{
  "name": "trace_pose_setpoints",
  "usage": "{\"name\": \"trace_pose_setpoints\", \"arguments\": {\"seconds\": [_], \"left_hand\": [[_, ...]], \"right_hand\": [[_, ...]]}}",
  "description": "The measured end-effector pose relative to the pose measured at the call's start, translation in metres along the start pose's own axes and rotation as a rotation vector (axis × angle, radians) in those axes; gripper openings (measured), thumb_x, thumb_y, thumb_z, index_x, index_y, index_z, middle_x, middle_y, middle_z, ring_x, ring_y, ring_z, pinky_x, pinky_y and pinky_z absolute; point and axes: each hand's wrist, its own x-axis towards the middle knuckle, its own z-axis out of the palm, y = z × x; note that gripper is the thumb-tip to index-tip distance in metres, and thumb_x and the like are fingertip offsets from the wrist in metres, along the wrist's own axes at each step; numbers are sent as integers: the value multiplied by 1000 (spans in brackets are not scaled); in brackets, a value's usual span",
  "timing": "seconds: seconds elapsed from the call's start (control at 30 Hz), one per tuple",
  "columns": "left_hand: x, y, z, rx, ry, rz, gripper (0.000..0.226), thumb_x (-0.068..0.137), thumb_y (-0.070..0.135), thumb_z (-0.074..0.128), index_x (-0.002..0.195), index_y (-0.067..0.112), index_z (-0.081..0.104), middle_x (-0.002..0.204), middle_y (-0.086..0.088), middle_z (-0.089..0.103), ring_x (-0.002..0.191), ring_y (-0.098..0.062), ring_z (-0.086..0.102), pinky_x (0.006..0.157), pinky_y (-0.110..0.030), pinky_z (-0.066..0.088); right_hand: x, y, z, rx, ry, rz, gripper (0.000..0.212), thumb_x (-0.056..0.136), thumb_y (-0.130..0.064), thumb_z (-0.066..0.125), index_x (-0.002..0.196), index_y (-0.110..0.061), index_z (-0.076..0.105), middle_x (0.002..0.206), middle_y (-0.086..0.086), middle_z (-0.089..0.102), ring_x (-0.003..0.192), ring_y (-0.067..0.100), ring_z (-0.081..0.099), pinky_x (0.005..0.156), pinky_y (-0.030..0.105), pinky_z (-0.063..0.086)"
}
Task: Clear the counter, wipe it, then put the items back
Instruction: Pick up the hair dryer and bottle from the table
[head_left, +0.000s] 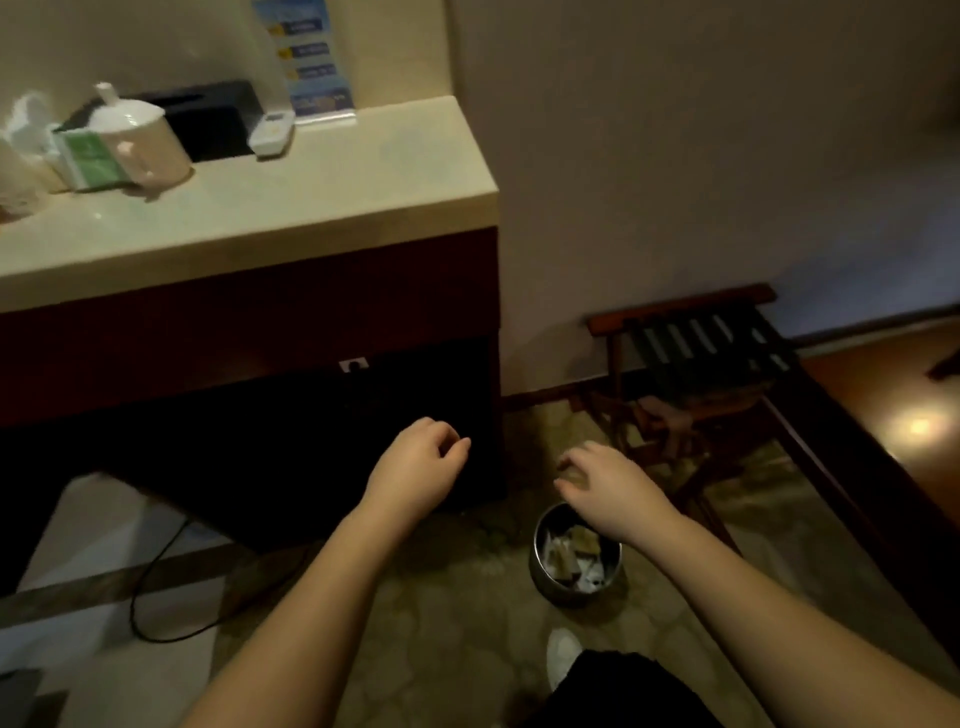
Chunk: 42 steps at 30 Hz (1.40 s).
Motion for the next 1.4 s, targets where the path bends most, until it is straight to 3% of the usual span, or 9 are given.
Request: {"name": "trace_pose_setpoints", "arguments": {"seconds": [0.1,0.27,0.43,0.53,0.63,0.8,1.03,1.3,1.4], "left_hand": [[-4,14,37,42,-47,48,27,98,40,52,111,21,66,102,11,54,84,-2,52,68,-16,43],[5,54,79,107,-162,158,30,98,41,51,112,20,67,110,8,56,97,-9,56,83,-27,51],[25,119,125,139,-316,294,30,98,40,50,107,18,68,106,6,56,97,-11,55,82,-30,50],[35,165,159,162,-373,339,30,98,40,50,105,16,67,105,5,55,98,-13,55,84,-34,50],[41,217,194,171,-412,366,28,98,39,50,104,17,67,102,6,53,98,-13,55,82,-31,48],[52,312,251,186,-461,437,28,98,37,50,106,17,67,98,8,50,93,-10,53,77,-26,46],[71,417,302,147,-498,479,25,99,39,50,106,21,66,104,9,53,88,-6,55,77,-27,52],[107,501,334,153,-453,571,27,99,37,50,113,19,65,107,9,53,87,-4,55,71,-18,46],[126,528,347,150,-451,586,27,99,38,50,113,19,64,105,8,52,89,-7,54,73,-22,45]], "right_hand": [[-32,43,13,2,6,130,36,94,-41,50,125,-24,55,124,-6,51,119,15,48,99,32,41],[-74,112,15,28,14,295,35,95,-40,50,125,-24,56,127,-4,51,122,16,46,100,33,38],[-113,184,-1,167,32,418,33,95,-40,50,124,-26,56,125,-8,49,120,15,46,102,34,38],[-134,233,-15,250,30,446,31,95,-41,51,123,-29,56,114,-14,46,117,12,47,98,30,40],[-151,285,-38,264,19,490,32,96,-40,50,125,-27,55,119,-11,48,118,11,46,96,25,38],[-176,383,-89,266,30,585,36,98,-41,47,130,-26,52,135,-7,46,125,14,43,107,38,37],[-211,481,-143,305,101,685,34,98,-40,47,129,-29,52,137,-10,45,127,12,42,109,39,36],[-226,552,-176,374,239,797,33,98,-38,48,127,-25,54,134,-8,47,120,12,47,100,32,43],[-221,573,-188,413,266,833,33,98,-37,48,128,-24,54,132,-6,48,113,12,50,95,32,47]]}}
